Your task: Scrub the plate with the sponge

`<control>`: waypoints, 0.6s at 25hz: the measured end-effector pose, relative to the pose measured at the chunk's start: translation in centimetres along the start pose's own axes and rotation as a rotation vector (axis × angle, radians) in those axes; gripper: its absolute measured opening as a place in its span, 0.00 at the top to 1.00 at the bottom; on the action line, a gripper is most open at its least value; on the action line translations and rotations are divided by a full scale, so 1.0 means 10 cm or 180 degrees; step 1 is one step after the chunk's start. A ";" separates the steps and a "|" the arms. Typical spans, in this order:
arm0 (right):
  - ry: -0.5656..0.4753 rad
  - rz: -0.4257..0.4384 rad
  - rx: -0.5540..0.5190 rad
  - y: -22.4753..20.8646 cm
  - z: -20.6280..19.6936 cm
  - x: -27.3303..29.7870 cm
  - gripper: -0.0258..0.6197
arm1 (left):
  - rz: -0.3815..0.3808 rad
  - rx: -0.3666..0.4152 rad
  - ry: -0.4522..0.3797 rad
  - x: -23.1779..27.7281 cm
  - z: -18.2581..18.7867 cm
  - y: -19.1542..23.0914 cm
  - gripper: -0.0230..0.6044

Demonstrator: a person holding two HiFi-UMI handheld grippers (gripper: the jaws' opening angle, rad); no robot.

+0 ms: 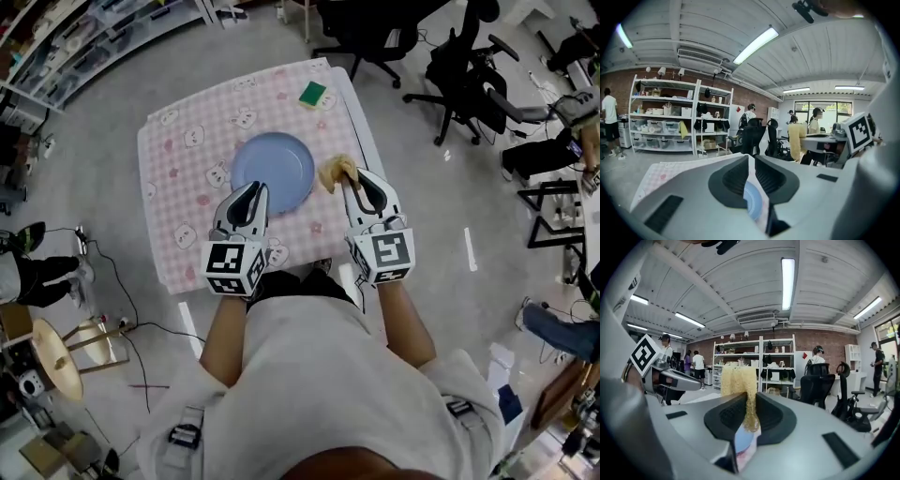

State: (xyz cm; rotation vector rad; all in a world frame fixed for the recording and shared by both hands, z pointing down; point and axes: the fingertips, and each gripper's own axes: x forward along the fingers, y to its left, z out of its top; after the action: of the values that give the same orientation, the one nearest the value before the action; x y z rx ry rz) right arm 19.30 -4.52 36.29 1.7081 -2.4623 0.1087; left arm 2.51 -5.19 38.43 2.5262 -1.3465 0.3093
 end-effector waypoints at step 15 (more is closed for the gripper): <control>0.0598 0.0638 -0.0039 0.24 -0.73 1.26 0.87 | 0.0520 -0.0639 0.0680 0.45 -0.91 1.17 0.88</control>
State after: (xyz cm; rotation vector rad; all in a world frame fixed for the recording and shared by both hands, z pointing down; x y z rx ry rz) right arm 13.32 -14.29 45.56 1.3729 -2.4793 0.2623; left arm -5.32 -12.00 49.91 2.1588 -1.4234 0.4388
